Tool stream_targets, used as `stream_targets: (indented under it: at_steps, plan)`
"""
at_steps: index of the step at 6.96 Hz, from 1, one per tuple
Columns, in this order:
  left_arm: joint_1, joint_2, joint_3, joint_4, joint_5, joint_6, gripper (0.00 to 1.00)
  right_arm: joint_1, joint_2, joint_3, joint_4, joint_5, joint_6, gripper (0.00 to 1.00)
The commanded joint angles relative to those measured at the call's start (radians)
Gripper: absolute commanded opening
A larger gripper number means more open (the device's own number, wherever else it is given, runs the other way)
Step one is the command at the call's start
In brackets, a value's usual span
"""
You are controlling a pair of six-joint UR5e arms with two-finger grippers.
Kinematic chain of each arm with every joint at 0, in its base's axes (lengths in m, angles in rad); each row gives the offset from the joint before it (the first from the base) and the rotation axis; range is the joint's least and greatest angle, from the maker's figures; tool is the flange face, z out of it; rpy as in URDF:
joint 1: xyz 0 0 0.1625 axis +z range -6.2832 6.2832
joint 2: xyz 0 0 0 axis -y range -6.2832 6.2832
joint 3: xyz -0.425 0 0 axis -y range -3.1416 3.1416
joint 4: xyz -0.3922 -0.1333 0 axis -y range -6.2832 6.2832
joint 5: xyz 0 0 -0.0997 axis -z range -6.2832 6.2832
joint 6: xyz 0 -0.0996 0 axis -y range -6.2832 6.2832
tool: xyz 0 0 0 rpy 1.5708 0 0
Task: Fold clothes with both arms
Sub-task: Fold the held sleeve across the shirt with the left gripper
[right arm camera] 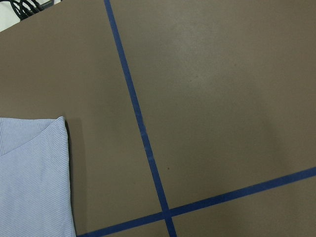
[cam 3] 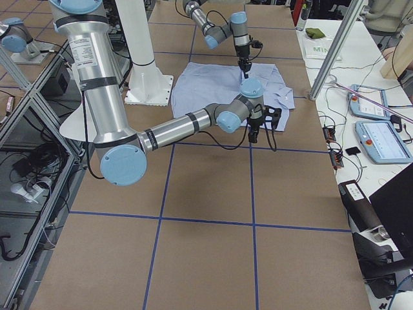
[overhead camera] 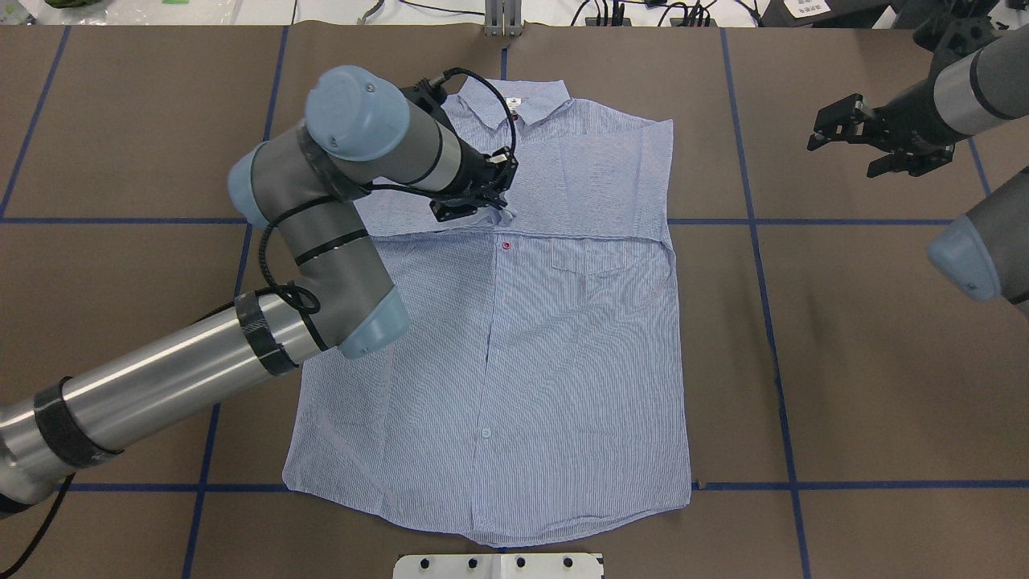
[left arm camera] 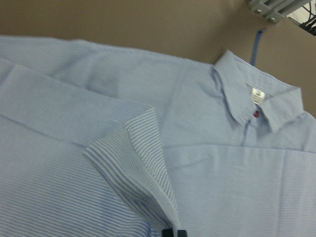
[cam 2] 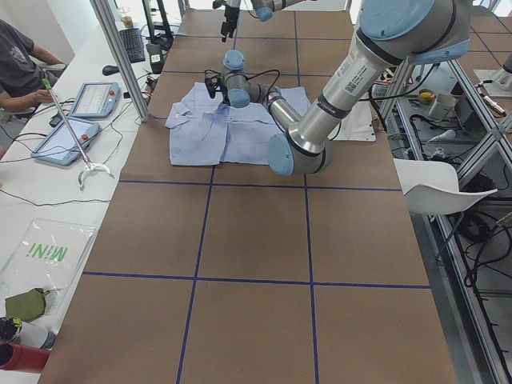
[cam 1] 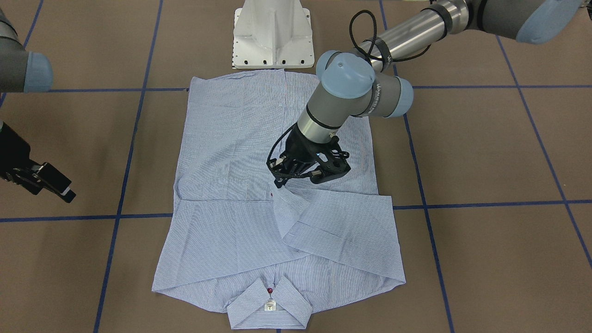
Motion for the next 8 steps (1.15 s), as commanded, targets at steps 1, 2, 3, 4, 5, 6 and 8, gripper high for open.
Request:
stream_targets:
  at_steps: [1, 2, 3, 4, 5, 6, 8]
  plan:
    - [0.061, -0.149, 0.168, -0.011, 0.112, -0.041, 0.0, 0.0, -0.019, 0.017, 0.0, -0.001, -0.001, 1.0]
    - [0.07, -0.167, 0.19, -0.012, 0.114, -0.084, 0.0, 0.002, -0.019, 0.017, 0.0, -0.001, -0.001, 1.0]
    - [0.081, -0.167, 0.198, -0.014, 0.142, -0.086, 0.0, 0.002, -0.019, 0.017, 0.0, -0.001, -0.001, 1.0]
    - [0.087, -0.17, 0.206, -0.012, 0.154, -0.085, 0.0, 0.002, -0.019, 0.019, 0.0, -0.001, -0.001, 1.0]
    - [0.089, -0.176, 0.211, -0.012, 0.156, -0.085, 0.23, 0.002, -0.021, 0.017, 0.0, -0.003, -0.001, 1.0]
    - [0.089, -0.22, 0.256, -0.011, 0.157, -0.08, 0.49, 0.002, -0.025, 0.02, 0.0, -0.004, 0.001, 1.0]
    - [0.091, -0.245, 0.261, -0.011, 0.185, -0.059, 0.62, 0.0, -0.027, 0.031, 0.0, -0.012, 0.013, 1.0]
